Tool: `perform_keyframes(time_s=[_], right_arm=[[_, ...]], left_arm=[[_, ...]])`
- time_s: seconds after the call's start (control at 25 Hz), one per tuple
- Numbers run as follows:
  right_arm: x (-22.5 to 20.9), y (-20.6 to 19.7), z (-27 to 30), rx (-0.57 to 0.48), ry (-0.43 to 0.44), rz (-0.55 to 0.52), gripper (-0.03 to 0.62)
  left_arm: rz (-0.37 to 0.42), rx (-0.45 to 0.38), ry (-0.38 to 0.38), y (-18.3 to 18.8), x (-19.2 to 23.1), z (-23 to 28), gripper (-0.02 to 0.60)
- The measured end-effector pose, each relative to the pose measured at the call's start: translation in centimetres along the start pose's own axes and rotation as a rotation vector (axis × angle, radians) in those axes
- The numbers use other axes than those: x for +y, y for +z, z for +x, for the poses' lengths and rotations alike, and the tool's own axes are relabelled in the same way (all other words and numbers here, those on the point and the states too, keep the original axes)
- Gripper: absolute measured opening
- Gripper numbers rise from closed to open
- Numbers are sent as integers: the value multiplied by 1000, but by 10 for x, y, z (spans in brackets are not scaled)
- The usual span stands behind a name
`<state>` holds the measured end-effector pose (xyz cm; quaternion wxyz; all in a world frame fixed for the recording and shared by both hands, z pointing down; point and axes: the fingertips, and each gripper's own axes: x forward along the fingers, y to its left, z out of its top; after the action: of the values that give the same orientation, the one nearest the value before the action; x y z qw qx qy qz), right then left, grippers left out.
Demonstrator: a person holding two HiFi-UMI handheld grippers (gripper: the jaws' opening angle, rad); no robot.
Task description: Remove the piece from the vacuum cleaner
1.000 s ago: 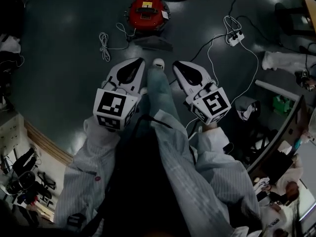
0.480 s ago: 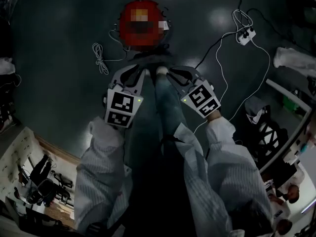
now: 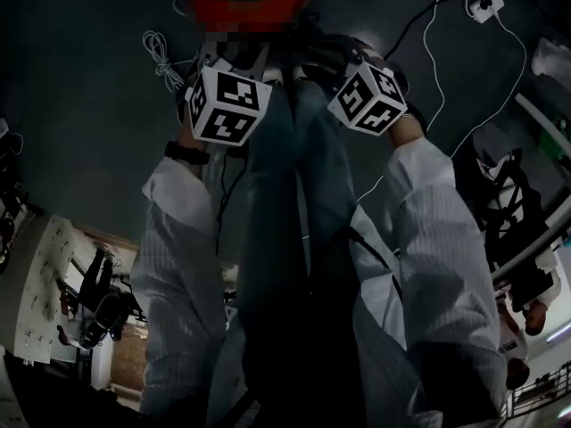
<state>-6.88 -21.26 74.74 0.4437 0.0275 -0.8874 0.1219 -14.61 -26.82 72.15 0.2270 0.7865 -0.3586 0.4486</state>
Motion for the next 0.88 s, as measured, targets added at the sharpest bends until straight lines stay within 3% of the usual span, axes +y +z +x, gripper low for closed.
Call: perform_keyframes(time_s=[0.08, 0.28, 0.44, 0.56, 0.64, 0.68, 0.76, 0.88], right_arm=[[-2, -11, 14, 24, 23, -38, 165], [-6, -40, 42, 98, 36, -139, 172], [-1, -47, 61, 158, 36, -130, 173], [-1, -42, 66, 184, 10, -118, 171], [2, -43, 66, 205, 28, -160, 140], [6, -45, 66, 221, 53, -195, 60], [10, -52, 64, 243, 78, -245, 39], [10, -56, 62, 246, 66, -231, 31]], left_arm=[[-17, 2, 13, -12, 0, 17, 155], [45, 0, 70, -20, -6, 48, 155], [53, -31, 78, -22, -5, 47, 155], [10, -35, 79, -26, 0, 41, 155], [-30, -47, 90, -27, 2, 40, 155], [-39, -49, 97, -26, 2, 40, 155], [-36, -45, 108, -23, 1, 43, 155], [-15, -42, 120, -19, 0, 48, 155]])
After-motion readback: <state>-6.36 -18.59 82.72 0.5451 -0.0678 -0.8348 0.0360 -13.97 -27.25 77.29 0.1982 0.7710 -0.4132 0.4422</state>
